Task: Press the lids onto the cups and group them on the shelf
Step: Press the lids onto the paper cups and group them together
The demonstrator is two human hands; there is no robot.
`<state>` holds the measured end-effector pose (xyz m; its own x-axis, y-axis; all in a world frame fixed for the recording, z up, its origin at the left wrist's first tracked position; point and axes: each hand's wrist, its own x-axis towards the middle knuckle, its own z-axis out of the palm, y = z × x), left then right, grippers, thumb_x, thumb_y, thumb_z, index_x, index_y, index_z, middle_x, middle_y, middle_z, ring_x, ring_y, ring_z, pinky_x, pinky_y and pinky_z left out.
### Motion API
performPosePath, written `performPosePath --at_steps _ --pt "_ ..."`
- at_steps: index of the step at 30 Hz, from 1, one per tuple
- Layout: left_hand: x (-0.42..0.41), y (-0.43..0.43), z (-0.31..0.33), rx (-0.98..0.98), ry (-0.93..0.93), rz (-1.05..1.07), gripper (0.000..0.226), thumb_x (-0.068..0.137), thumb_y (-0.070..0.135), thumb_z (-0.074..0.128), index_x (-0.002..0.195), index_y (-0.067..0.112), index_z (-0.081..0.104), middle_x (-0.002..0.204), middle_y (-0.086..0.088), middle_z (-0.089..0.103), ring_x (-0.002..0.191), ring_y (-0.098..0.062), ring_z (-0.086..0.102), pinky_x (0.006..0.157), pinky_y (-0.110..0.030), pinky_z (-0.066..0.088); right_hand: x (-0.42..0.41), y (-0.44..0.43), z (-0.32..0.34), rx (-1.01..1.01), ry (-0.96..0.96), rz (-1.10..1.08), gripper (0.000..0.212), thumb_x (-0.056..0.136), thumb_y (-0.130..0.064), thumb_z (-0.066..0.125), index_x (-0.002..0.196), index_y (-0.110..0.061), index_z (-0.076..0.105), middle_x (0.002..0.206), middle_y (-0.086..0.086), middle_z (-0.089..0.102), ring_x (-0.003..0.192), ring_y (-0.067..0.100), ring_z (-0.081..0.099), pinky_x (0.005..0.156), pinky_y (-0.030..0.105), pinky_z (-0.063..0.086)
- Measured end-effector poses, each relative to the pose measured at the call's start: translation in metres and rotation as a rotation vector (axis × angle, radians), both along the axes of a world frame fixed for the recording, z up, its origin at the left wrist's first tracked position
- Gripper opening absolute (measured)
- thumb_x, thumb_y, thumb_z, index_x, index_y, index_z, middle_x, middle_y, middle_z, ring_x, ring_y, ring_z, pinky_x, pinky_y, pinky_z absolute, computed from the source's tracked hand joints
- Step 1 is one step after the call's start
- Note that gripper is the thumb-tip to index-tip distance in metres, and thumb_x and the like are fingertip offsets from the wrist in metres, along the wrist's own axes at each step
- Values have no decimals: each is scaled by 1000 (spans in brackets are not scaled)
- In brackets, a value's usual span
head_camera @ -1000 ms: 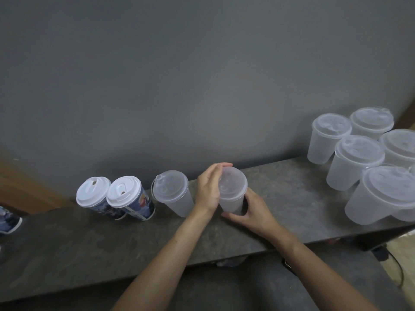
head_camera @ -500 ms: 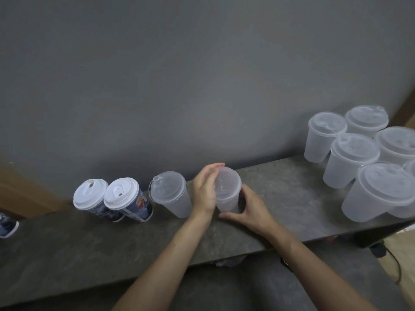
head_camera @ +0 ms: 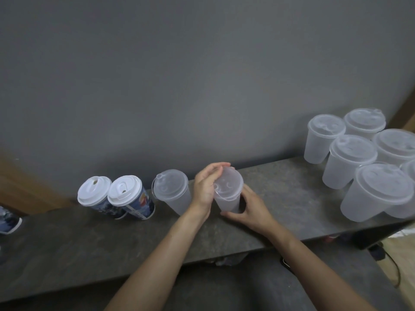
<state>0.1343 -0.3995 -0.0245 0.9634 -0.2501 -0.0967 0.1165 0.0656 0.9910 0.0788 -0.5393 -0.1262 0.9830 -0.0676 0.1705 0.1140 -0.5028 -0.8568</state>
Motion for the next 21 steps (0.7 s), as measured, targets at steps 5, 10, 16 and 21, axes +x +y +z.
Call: performPosePath --at_steps 5,10,16,21 --pt "-9 -4 9 328 -276 96 24 103 21 53 124 18 65 129 1 66 116 -7 60 103 -23 45 -2 -1 -2 61 -31 -104 66 71 -37 90 129 -28 58 124 -12 67 115 1 63 97 28 54" --pt "-20 37 36 726 -896 215 43 95 27 61 136 14 56 139 0 55 132 -13 47 114 -24 33 7 -7 2 4 16 -188 64 71 -40 89 125 -28 57 120 -10 70 111 10 66 95 35 55" --pt "2 92 32 1312 -624 -12 97 86 63 66 158 14 23 166 -8 20 154 -28 15 126 -43 4 34 -13 9 6 52 -238 57 70 -32 88 118 -21 60 111 -5 73 102 17 70 85 41 58" --pt "-1 98 20 1389 -744 -76 75 89 47 66 153 21 37 160 1 35 148 -30 28 118 -46 21 26 -10 11 94 37 -191 82 71 -25 94 138 -19 48 124 -15 61 112 6 62 93 19 49"
